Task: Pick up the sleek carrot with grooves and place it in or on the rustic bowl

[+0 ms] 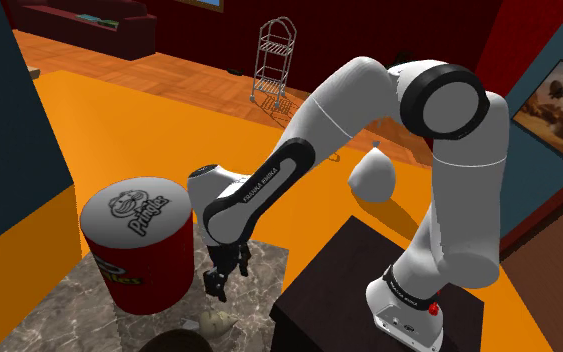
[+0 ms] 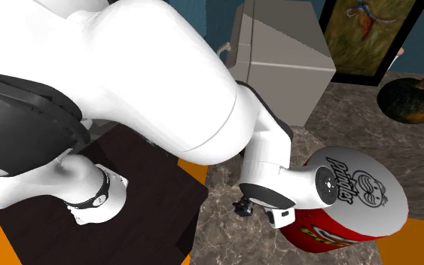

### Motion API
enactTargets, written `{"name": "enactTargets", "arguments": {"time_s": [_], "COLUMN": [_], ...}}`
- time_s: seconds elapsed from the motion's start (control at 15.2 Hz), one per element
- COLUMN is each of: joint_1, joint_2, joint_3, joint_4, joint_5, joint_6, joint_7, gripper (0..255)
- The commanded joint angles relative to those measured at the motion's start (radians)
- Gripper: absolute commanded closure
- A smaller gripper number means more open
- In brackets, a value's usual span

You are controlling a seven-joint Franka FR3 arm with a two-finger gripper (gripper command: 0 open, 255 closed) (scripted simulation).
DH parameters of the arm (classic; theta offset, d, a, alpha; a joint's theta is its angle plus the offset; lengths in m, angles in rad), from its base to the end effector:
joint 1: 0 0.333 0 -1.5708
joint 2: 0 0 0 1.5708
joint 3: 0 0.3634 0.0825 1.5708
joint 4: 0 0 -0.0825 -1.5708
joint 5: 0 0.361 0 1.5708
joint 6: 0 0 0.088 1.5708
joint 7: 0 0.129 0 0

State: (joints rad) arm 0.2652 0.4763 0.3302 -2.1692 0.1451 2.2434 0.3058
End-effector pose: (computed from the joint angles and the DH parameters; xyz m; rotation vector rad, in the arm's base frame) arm 0.4248 0.2982 0.2010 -2.9950 -0.2569 0.6929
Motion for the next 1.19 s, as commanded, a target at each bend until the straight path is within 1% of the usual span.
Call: {"name": "enactTargets", "arguments": {"time_s": [0.0, 0.13, 0.59, 0.66, 1.12], "joint_1": [0.005, 0.009, 0.009, 0.009, 0.009], "joint_2": [0.017, 0.030, 0.030, 0.030, 0.030], "joint_3": [-0.001, -0.002, -0.002, -0.002, -0.002], "joint_4": [-0.008, -0.016, -0.016, -0.016, -0.016], "joint_5": [-0.002, -0.002, -0.002, -0.002, -0.002], "joint_6": [0.026, 0.046, 0.046, 0.046, 0.046], "joint_7": [0.001, 0.002, 0.002, 0.002, 0.002], "gripper": [0, 0, 0, 255, 255]}}
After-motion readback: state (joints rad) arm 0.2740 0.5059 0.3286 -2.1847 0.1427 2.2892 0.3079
